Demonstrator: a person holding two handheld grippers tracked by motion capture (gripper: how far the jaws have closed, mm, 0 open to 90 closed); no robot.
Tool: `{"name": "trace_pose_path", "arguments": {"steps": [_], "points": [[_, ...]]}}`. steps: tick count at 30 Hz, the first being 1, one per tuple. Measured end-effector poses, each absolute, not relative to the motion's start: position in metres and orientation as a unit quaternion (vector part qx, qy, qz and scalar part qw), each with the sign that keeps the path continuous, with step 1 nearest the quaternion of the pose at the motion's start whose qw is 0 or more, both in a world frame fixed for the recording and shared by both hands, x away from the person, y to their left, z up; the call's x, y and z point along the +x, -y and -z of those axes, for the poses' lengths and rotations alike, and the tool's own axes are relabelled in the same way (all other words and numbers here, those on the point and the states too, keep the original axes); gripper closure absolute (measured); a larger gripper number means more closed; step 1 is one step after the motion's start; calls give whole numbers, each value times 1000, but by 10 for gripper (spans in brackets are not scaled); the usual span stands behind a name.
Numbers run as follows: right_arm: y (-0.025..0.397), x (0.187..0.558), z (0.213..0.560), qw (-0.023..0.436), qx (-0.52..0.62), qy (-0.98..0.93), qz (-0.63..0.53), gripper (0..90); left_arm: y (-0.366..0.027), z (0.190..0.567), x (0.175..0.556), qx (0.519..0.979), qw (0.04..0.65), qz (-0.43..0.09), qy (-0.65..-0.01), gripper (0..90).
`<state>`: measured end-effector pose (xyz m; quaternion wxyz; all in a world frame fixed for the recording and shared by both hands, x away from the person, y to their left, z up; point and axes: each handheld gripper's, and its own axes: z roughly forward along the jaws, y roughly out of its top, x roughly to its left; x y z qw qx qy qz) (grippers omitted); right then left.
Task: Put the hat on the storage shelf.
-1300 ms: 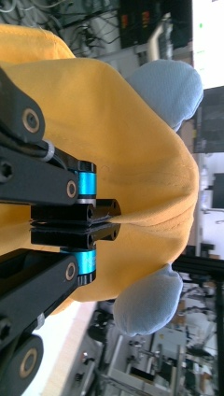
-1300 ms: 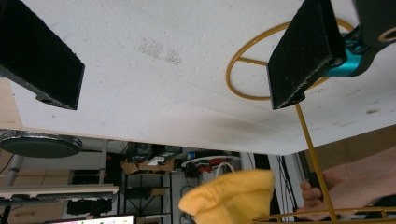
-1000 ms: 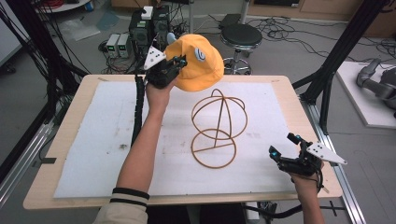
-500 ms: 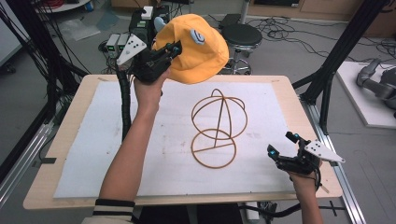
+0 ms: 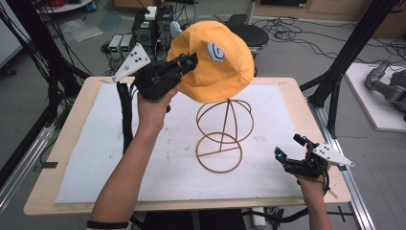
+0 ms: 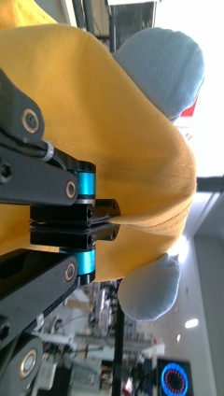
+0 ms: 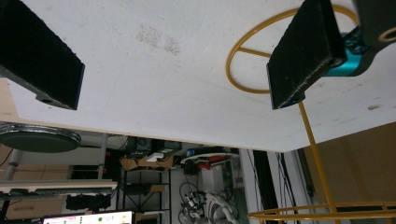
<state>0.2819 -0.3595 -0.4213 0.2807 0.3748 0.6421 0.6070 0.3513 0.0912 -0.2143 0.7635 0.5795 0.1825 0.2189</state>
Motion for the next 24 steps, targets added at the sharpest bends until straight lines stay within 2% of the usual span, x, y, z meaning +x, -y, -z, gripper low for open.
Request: {"name": "trace_pose_path", "arguments": {"steps": [11,24], "points": [[358,284,421,278,373,-642,-609,37,-77,230,324,623,737,-206,-164,881],[357,285,421,276,374,-644,-608,37,-64,271,314,639,724,-197,-169,881]]}}
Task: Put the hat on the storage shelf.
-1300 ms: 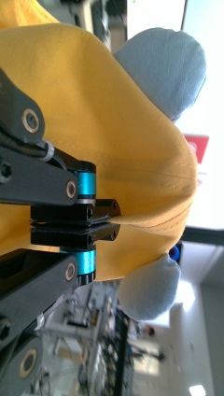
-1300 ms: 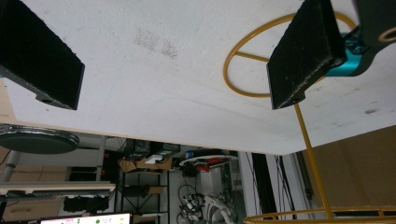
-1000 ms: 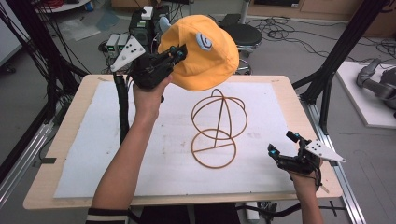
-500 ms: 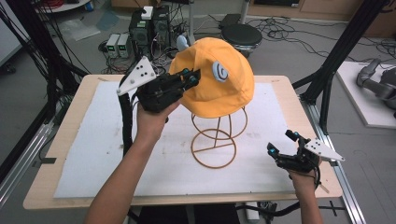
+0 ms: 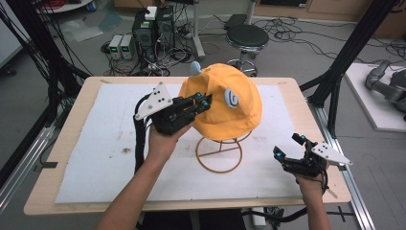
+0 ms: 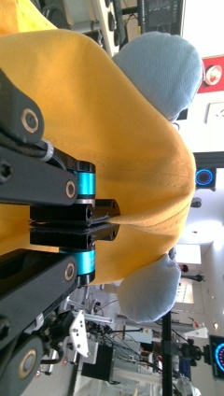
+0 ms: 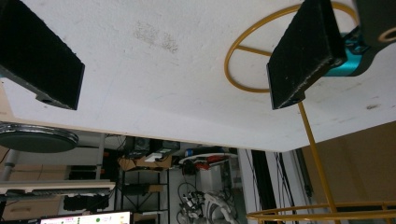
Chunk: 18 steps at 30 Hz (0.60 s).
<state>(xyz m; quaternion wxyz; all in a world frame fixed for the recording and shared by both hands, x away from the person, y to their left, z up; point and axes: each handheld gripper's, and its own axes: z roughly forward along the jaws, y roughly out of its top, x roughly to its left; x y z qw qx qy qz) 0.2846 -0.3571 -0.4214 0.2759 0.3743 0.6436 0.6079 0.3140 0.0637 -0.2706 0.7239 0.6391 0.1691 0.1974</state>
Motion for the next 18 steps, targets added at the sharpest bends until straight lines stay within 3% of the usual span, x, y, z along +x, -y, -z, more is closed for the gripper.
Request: {"name": "trace_pose_path", "arguments": {"steps": [18], "points": [[356,286,422,276,374,-644,-607,37,-51,287,307,666,698,-203,-167,871]]}}
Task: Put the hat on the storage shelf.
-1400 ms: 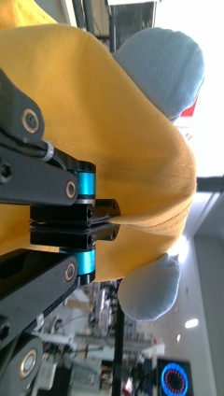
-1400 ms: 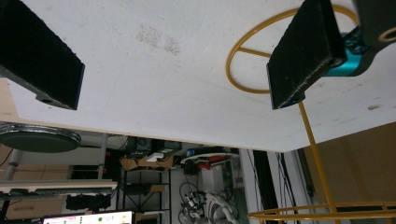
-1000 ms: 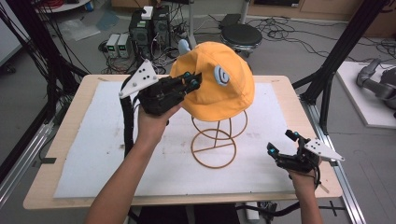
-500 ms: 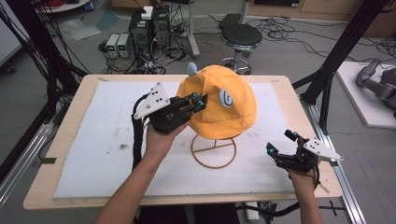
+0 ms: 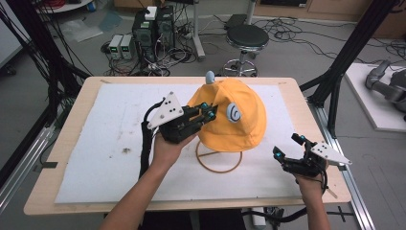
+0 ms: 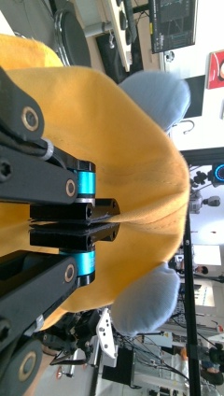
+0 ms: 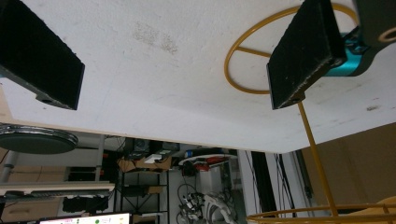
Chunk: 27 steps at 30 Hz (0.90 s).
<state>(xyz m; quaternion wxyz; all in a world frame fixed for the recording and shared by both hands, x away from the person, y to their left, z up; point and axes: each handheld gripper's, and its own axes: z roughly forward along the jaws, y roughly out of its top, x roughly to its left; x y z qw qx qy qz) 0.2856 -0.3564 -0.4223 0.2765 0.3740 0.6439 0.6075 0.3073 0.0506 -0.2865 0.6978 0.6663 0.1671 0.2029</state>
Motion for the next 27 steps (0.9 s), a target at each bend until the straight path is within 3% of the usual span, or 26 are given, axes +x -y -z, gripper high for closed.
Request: {"name": "trace_pose_path", "arguments": {"steps": [5,9,11,16,18,22,27], "points": [[356,286,423,277,375,-645,-606,37,-54,287,308,661,700,-206,-177,807],[356,286,423,277,375,-644,-607,37,-58,288,309,650,701,-215,-199,641],[356,286,423,277,375,-644,-606,37,-63,289,310,642,701,-226,-212,481],[355,287,423,277,373,-644,-608,37,-78,290,311,631,698,-253,-225,352],[355,287,423,277,375,-644,-607,37,-84,289,311,627,694,-266,-233,243],[353,288,423,274,378,-645,-606,37,-101,290,312,614,696,-281,-243,169],[352,290,423,280,374,-642,-608,37,-129,292,313,600,687,-313,-264,168]]}}
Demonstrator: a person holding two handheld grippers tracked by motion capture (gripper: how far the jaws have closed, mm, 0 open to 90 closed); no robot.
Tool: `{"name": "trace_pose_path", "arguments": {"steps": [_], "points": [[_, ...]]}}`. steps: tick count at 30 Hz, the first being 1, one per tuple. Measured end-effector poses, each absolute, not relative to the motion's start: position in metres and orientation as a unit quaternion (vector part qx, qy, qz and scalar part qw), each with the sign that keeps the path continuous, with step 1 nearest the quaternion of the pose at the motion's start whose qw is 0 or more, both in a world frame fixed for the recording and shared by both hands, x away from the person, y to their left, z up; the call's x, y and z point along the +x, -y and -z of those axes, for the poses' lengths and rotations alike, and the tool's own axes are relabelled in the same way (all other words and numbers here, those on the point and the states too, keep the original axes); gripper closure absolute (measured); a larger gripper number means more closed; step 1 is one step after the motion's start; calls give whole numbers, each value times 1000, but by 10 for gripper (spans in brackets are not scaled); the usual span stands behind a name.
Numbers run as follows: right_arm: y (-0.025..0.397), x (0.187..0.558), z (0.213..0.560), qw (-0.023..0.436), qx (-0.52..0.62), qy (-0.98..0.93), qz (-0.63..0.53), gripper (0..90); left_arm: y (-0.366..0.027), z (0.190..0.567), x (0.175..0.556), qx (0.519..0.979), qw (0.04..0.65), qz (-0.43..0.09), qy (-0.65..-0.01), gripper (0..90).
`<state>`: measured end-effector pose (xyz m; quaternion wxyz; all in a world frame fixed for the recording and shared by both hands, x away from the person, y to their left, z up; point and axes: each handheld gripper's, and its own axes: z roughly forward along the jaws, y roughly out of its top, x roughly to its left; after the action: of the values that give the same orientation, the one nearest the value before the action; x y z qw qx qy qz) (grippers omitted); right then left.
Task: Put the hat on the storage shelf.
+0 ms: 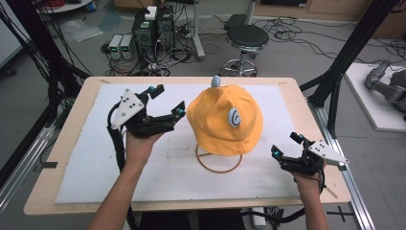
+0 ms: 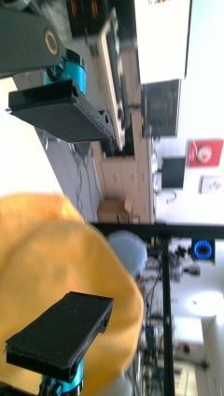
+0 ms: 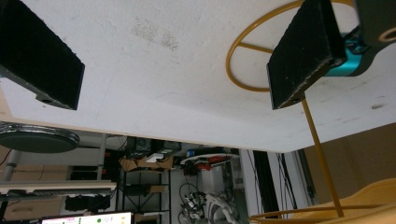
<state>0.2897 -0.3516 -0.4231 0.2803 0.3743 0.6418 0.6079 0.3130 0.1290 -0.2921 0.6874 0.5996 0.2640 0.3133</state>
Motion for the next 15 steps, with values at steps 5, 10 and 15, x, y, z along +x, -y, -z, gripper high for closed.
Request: {"name": "trace_pose_path", "arguments": {"steps": [5,10,15], "points": [[350,290,422,287,377,-641,-604,37,-164,296,313,587,667,-350,-297,168],[347,291,421,293,376,-640,-603,37,-203,304,312,570,644,-384,-336,169],[345,292,421,302,377,-636,-602,37,-241,312,305,552,618,-422,-368,168]]}}
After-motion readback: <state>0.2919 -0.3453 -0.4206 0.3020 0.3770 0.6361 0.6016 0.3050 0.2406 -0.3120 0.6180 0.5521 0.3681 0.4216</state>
